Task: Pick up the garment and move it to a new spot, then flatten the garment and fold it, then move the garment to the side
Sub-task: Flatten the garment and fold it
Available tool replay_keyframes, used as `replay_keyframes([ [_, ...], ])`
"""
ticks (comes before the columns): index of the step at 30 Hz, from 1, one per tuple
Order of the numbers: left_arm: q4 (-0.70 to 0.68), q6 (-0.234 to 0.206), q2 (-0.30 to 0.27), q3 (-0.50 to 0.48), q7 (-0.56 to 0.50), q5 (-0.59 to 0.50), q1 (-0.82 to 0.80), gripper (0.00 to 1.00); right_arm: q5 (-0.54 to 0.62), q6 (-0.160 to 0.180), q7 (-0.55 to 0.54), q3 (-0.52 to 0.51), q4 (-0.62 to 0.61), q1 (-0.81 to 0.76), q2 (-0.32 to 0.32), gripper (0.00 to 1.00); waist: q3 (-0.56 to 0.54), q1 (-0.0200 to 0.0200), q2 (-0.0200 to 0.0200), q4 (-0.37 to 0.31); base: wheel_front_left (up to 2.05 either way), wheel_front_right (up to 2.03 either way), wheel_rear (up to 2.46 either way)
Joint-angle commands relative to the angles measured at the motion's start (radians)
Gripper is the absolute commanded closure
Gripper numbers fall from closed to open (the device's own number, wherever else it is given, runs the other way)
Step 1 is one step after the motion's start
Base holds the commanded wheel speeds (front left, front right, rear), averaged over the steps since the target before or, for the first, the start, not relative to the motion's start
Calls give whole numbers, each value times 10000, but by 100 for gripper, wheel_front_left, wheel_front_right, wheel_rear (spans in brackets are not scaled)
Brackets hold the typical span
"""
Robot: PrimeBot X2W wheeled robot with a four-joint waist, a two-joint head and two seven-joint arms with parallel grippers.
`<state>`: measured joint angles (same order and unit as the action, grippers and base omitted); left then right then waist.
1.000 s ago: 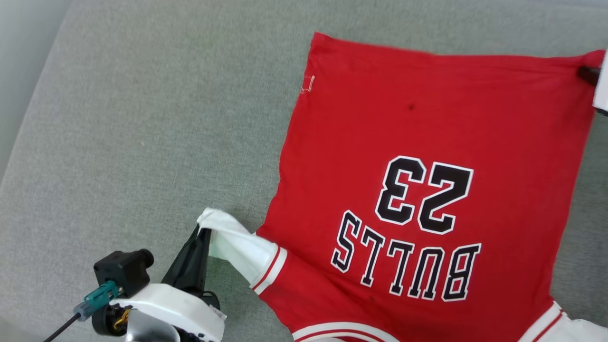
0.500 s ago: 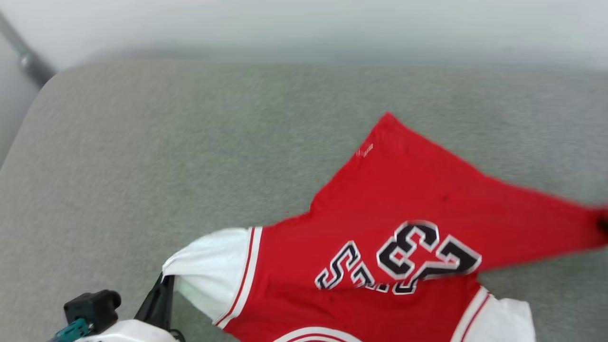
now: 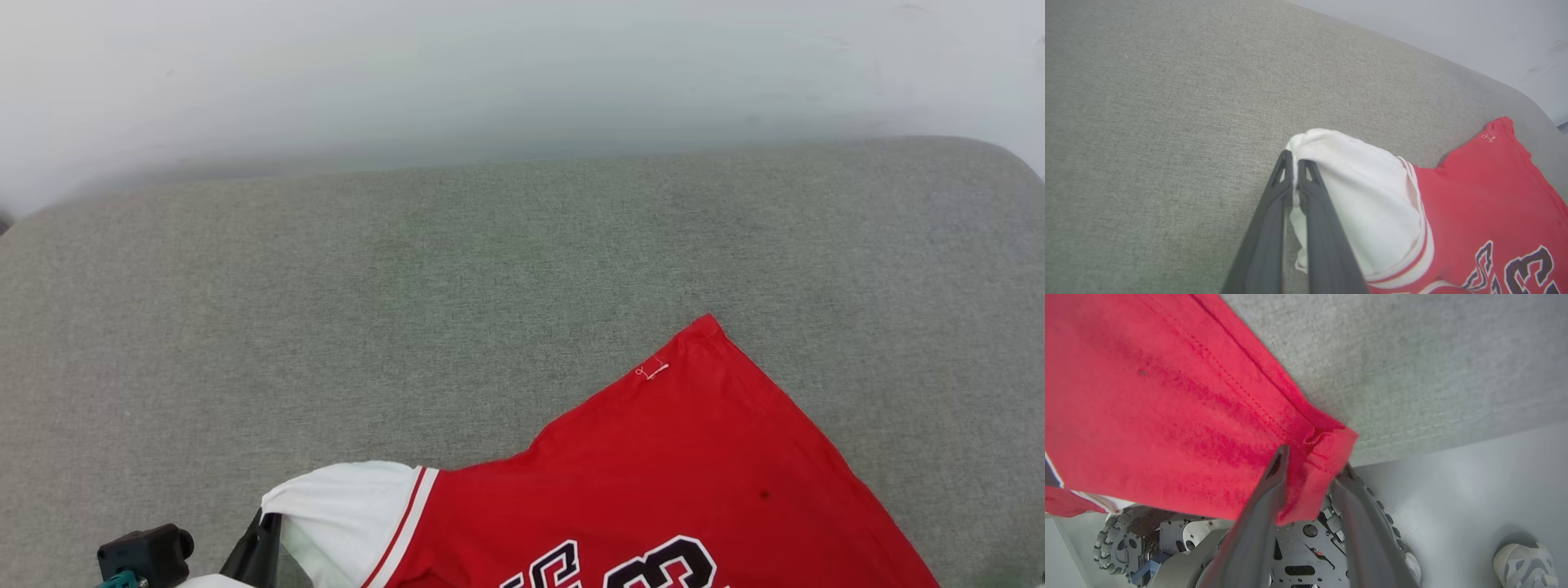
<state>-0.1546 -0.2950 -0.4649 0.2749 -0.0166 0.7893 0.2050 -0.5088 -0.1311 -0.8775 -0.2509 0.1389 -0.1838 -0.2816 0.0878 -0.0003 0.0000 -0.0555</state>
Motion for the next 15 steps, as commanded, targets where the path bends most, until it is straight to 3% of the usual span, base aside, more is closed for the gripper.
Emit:
replay_keyframes([
  [1, -28, -55, -70, -26, -29, 22, 125, 100, 58, 8, 400, -105, -207, 248, -19, 0, 11, 3, 0, -27, 0, 0, 0],
  [10, -231, -82, -184, 33, -187, -119, -269, 100, 200, 8, 4275, 315, -656, 2515, -255, 0, 490, 3, 0, 106, 0, 0, 0],
  [15, -343, -9, -195, 139, -238, -226, -589, 100, -58, 8, 4390, 1206, -29, 3887, -349, 0, 939, 3, 0, 378, 0, 0, 0],
])
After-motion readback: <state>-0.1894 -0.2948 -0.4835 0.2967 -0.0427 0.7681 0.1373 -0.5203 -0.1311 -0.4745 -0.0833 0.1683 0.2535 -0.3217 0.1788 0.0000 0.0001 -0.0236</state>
